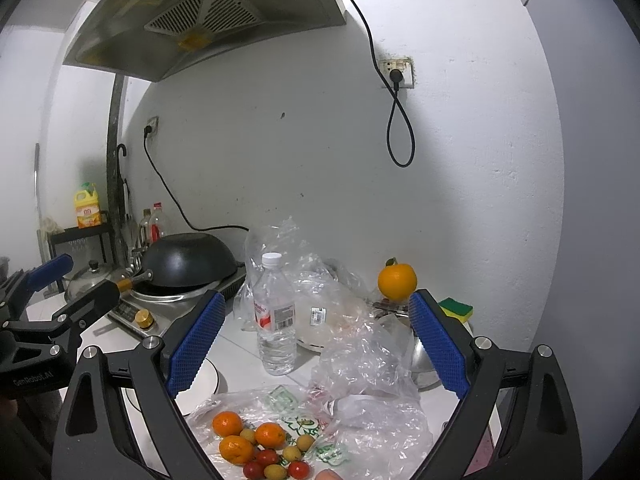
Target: Organize fruits
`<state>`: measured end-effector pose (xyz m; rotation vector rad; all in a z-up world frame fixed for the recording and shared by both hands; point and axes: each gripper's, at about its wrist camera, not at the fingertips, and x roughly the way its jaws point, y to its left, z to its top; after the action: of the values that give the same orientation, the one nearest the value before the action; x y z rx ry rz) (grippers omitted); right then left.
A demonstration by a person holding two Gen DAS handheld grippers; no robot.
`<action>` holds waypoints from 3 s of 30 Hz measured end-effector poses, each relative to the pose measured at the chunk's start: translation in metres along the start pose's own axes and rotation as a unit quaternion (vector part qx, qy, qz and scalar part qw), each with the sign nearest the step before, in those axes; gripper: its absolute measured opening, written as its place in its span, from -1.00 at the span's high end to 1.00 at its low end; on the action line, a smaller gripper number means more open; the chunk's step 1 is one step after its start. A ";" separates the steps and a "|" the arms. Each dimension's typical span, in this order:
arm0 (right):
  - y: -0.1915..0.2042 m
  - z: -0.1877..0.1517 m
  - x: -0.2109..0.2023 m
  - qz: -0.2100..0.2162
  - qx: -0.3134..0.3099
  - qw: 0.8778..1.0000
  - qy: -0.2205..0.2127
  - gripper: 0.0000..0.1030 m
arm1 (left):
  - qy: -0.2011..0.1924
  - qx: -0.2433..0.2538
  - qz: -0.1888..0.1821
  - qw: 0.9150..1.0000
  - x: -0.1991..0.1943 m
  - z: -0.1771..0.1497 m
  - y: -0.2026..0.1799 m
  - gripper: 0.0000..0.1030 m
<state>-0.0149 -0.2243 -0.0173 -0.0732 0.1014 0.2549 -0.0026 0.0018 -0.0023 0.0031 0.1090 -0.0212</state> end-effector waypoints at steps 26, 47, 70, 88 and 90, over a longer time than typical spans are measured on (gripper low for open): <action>-0.001 -0.008 0.003 0.018 -0.019 0.999 0.026 -0.84 | 0.094 0.023 -0.038 0.995 0.024 -0.023 -0.011 -0.98; -0.008 -0.119 0.056 0.077 -0.028 0.969 0.234 0.25 | 0.251 0.078 -0.090 0.961 0.077 -0.139 -0.055 -0.37; -0.012 -0.176 0.103 0.125 0.009 0.936 0.329 0.33 | 0.343 0.048 -0.110 0.932 0.121 -0.178 -0.058 0.04; -0.009 -0.176 0.096 0.133 0.009 0.937 0.324 0.48 | 0.325 0.048 -0.129 0.936 0.106 -0.167 -0.059 0.15; -0.009 -0.171 0.092 0.128 0.006 0.939 0.319 0.48 | 0.312 0.047 -0.130 0.940 0.100 -0.160 -0.057 0.15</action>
<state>0.0608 -0.2242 -0.1966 -0.1283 0.7631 0.4853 0.0785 -0.0566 -0.1728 0.0923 0.7447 -0.2924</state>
